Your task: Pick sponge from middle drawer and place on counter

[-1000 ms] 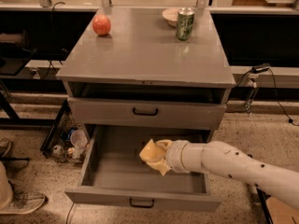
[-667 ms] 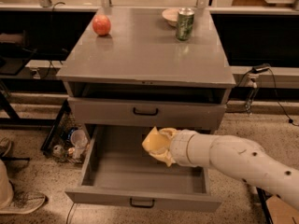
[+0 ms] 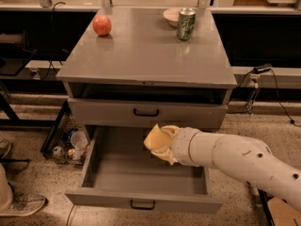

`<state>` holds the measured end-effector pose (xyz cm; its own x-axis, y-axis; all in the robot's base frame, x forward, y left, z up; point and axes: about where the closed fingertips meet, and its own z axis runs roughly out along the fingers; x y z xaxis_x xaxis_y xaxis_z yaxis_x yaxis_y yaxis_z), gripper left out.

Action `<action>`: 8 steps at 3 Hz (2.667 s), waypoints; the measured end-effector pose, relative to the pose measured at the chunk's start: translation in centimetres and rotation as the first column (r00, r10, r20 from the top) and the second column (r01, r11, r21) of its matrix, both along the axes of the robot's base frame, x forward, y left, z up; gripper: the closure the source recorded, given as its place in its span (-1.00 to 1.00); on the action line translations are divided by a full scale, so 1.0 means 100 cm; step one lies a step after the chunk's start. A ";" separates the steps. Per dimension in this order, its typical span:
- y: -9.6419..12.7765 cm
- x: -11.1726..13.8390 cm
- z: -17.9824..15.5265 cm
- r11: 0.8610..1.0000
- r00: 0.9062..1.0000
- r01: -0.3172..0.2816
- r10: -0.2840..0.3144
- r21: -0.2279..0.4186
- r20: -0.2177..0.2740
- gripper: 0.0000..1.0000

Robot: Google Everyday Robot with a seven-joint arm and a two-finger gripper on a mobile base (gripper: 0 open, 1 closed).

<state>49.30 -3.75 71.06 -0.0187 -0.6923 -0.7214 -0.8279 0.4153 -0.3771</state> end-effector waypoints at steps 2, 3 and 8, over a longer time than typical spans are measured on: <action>-0.066 0.047 0.076 0.996 0.981 0.040 -0.055 0.080 0.187 1.00; -0.101 0.072 0.143 0.995 0.947 0.069 -0.089 0.075 0.307 1.00; -0.121 0.193 0.239 0.984 0.910 0.045 -0.112 0.174 0.400 1.00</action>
Offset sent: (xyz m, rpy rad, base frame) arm 0.0793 -0.1184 0.1249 0.1207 -0.2907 -0.0986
